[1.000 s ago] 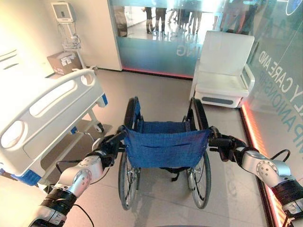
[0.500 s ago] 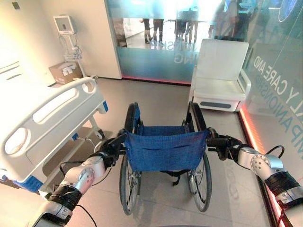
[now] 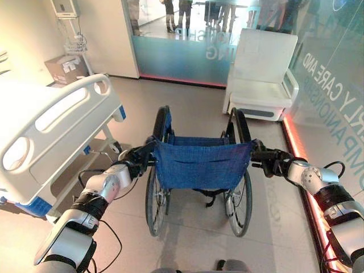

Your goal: Push the wheelchair next to the bed

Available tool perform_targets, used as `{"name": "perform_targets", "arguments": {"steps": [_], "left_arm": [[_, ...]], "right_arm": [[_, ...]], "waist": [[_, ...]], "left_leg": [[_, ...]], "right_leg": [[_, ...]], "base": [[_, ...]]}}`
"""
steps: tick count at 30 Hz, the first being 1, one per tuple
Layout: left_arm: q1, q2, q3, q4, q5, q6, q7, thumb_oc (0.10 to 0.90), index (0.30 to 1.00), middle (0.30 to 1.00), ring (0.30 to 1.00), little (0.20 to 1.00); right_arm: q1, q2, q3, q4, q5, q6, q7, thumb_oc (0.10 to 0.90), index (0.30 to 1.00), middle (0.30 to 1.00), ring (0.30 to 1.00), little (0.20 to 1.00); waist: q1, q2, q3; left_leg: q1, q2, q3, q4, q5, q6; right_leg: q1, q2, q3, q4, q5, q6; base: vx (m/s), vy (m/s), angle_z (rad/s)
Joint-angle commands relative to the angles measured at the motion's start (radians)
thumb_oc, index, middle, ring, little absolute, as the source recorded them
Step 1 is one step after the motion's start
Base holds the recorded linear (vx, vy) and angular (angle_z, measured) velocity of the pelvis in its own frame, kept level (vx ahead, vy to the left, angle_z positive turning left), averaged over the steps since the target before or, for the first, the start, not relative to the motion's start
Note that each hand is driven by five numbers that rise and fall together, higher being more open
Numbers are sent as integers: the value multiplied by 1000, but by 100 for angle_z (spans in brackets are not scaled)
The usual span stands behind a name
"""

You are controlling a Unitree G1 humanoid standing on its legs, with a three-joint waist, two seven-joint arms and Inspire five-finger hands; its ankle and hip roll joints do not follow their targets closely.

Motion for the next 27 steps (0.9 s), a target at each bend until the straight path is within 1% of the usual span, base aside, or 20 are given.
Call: {"name": "perform_targets", "arguments": {"steps": [1, 4, 6, 7, 8, 9, 11, 12, 13, 14, 15, 16, 17, 18, 19, 20, 21, 23, 26, 27], "left_arm": [[-169, -124, 37, 4, -131, -80, -4, 400, 300, 300, 300, 300], [-159, -121, 43, 7, -124, -81, -3, 400, 300, 300, 300, 300], [-150, -134, 56, 39, -100, -89, -33, 400, 300, 300, 300, 300], [-143, -144, 58, 52, -102, -105, -38, 400, 300, 300, 300, 300], [-133, -149, 66, 62, -111, -122, -41, 400, 300, 300, 300, 300], [-127, -151, 68, 67, -119, -130, -42, 400, 300, 300, 300, 300], [-101, -164, 79, 65, -113, -147, -44, 400, 300, 300, 300, 300], [-86, -170, 82, 57, -112, -157, -40, 400, 300, 300, 300, 300], [-71, -174, 88, 46, -109, -160, -42, 400, 300, 300, 300, 300], [-56, -172, 95, 34, -105, -162, -42, 400, 300, 300, 300, 300], [-43, -168, 103, 16, -111, -163, -37, 400, 300, 300, 300, 300], [-33, -166, 111, 2, -110, -162, -35, 400, 300, 300, 300, 300], [-26, -161, 121, -6, -107, -162, -42, 400, 300, 300, 300, 300], [-26, -161, 121, -6, -107, -162, -42, 400, 300, 300, 300, 300], [-24, -154, 131, -4, -104, -166, -51, 400, 300, 300, 300, 300], [-24, -150, 133, 1, -103, -166, -58, 400, 300, 300, 300, 300], [-27, -145, 141, 15, -100, -170, -69, 400, 300, 300, 300, 300], [-25, -146, 143, 22, -89, -173, -74, 400, 300, 300, 300, 300], [6, -133, 141, -23, -74, -170, -55, 400, 300, 300, 300, 300], [22, -117, 142, -51, -81, -162, -44, 400, 300, 300, 300, 300]], "right_arm": [[-96, 86, -5, -38, 144, -1, 95, 400, 300, 300, 300, 300], [-90, 81, -27, -38, 132, 18, 107, 400, 300, 300, 300, 300], [-96, 70, -46, -7, 85, 30, 138, 400, 300, 300, 300, 300], [-106, 58, -45, 10, 63, 32, 165, 400, 300, 300, 300, 300], [-123, 53, -34, 18, 40, 36, 181, 400, 300, 300, 300, 300], [-130, 53, -28, 20, 27, 33, 187, 400, 300, 300, 300, 300], [-132, 60, -11, 16, -6, 25, 197, 400, 300, 300, 300, 300], [-132, 62, 0, 3, -14, 21, 192, 400, 300, 300, 300, 300], [-127, 62, 10, -10, -24, 16, 188, 400, 300, 300, 300, 300], [-122, 57, 17, -22, -29, 10, 189, 400, 300, 300, 300, 300], [-114, 53, 23, -35, -31, -3, 190, 400, 300, 300, 300, 300], [-111, 52, 26, -42, -31, -9, 188, 400, 300, 300, 300, 300], [-117, 53, 28, -47, -34, -12, 182, 400, 300, 300, 300, 300], [-117, 53, 28, -47, -34, -12, 182, 400, 300, 300, 300, 300], [-134, 64, 34, -45, -47, -16, 171, 400, 300, 300, 300, 300], [-145, 70, 36, -40, -50, -15, 167, 400, 300, 300, 300, 300], [-179, 87, 48, -25, -49, -15, 149, 400, 300, 300, 300, 300], [-196, 101, 64, -21, -32, -19, 124, 400, 300, 300, 300, 300], [-174, 107, 78, -42, -25, -28, 101, 400, 300, 300, 300, 300], [-153, 104, 73, -47, -27, -34, 108, 400, 300, 300, 300, 300]], "waist": [[-18, 3, 18], [-25, -1, 19], [-29, -2, -2], [-34, 2, -18], [-40, 16, -43], [-43, 23, -54], [-49, 37, -74], [-43, 25, -79], [-34, 20, -73], [-24, 4, -68], [-11, -5, -56], [0, -7, -45], [18, -2, -27], [18, -2, -27], [36, 3, -18], [41, 4, -15], [59, 11, -12], [84, 25, -9], [127, 48, -19], [141, 57, -21]], "left_leg": [[45, -78, -9, 115, -168, -13], [74, -70, -22, 126, -198, -13], [85, -67, -36, 140, -222, -12], [91, -62, -50, 153, -226, -23], [104, -37, -52, 195, -184, -54], [108, -25, -51, 210, -156, -69], [82, 27, -16, 367, -22, -124], [22, 36, 8, 499, 65, -148], [-59, 49, 31, 632, 91, -166], [-137, 61, 55, 736, 118, -175], [-213, 84, 79, 792, 112, -174], [-261, 98, 90, 789, 97, -167], [-286, 102, 103, 718, 76, -155], [-286, 102, 103, 718, 76, -155], [-283, 101, 116, 588, 71, -146], [-282, 100, 125, 544, 70, -143], [-287, 95, 152, 400, 91, -146], [-329, 76, 150, 256, 146, -163], [-388, 72, 135, 7, 288, -190], [-406, 78, 128, -58, 317, -196]], "right_leg": [[-147, 6, -16, -196, 272, 85], [-170, 7, -31, -215, 289, 82], [-159, 12, -31, -235, 259, 76], [-155, 21, -22, -212, 249, 65], [-157, 32, -26, -168, 224, 41], [-155, 37, -27, -151, 214, 30], [-129, 57, -39, -136, 175, -13], [-97, 55, -45, -147, 158, -39], [-60, 63, -52, -156, 136, -61], [-28, 54, -62, -168, 124, -77], [4, 50, -81, -174, 110, -89], [27, 52, -89, -180, 103, -93], [66, 61, -96, -189, 88, -91], [66, 61, -96, -189, 88, -91], [93, 70, -102, -192, 70, -86], [101, 74, -100, -194, 65, -85], [121, 91, -91, -196, 52, -81], [151, 119, -80, -204, 41, -81], [218, 166, -70, -227, 16, -85], [246, 180, -60, -222, -9, -91]], "base": [[368, -217, 18], [348, -221, 22], [419, -307, 49], [323, -257, 65], [308, -250, 66], [281, -243, 72], [259, -271, 39], [273, -335, 26], [272, -364, 43], [252, -320, 38], [236, -262, 11], [262, -185, -39], [187, -91, -42], [264, -58, -57], [203, -29, -25], [400, -36, -30], [327, -6, -5], [400, 10, 16], [479, 38, -4], [386, 49, -35]]}}
